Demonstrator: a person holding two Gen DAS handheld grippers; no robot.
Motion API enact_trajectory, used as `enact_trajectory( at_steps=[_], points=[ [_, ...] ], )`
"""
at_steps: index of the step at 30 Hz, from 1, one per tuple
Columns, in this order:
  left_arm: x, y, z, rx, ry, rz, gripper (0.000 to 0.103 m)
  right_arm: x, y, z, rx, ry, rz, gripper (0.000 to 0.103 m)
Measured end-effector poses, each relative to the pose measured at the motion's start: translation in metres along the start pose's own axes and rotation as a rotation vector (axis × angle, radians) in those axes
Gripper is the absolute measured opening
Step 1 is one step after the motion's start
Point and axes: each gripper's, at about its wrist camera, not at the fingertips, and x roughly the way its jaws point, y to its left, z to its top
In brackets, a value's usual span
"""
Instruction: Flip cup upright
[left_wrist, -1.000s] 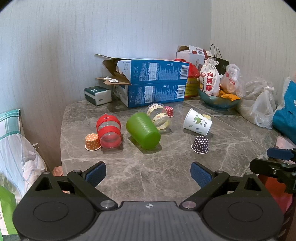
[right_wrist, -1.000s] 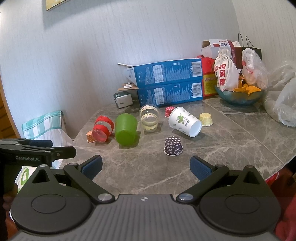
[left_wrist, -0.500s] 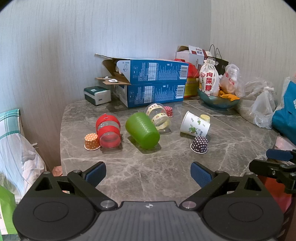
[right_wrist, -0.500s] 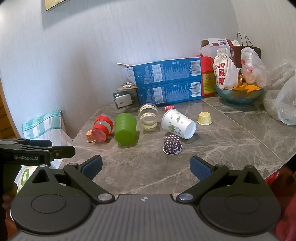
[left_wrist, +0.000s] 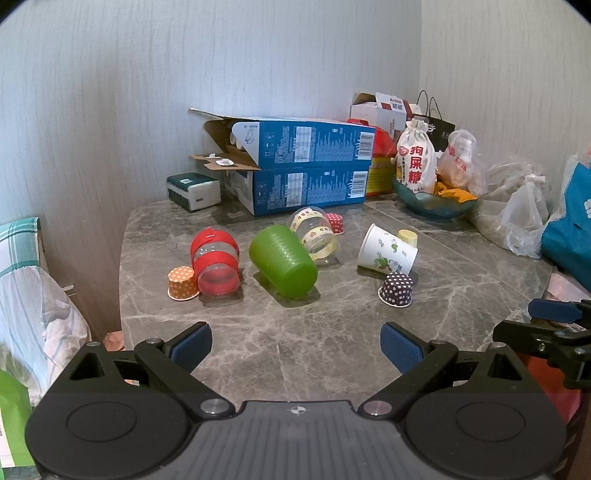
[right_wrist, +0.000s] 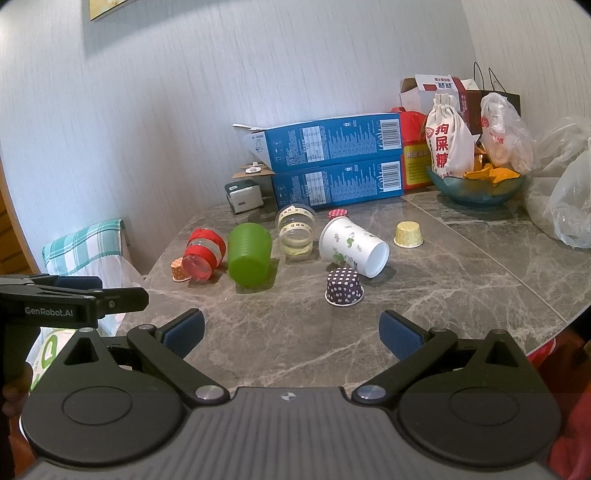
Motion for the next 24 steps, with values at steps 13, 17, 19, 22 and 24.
enact_trajectory(
  at_steps=[13,17,19,22,24],
  points=[
    [-0.0004,-0.0012,-0.0008,0.000,0.000,-0.002,0.099,0.0006,0.0014,0.0000,-0.001,0.003,-0.001,0.102],
    [0.0001,-0.0002,-0.0007,0.000,0.001,-0.002,0.099,0.0006,0.0012,0.0001,-0.001,0.003,-0.001,0.102],
    [-0.0007,-0.0021,-0.0011,-0.001,0.002,-0.003,0.099,0.0012,0.0010,-0.0003,0.000,0.005,-0.001,0.102],
    [0.0001,-0.0024,-0.0018,-0.002,0.004,-0.004,0.099,0.0017,0.0008,-0.0014,-0.001,0.008,-0.003,0.102],
    [0.0015,-0.0025,-0.0024,-0.003,0.005,-0.007,0.099,0.0016,0.0009,-0.0015,-0.004,0.006,-0.001,0.102]
  ],
)
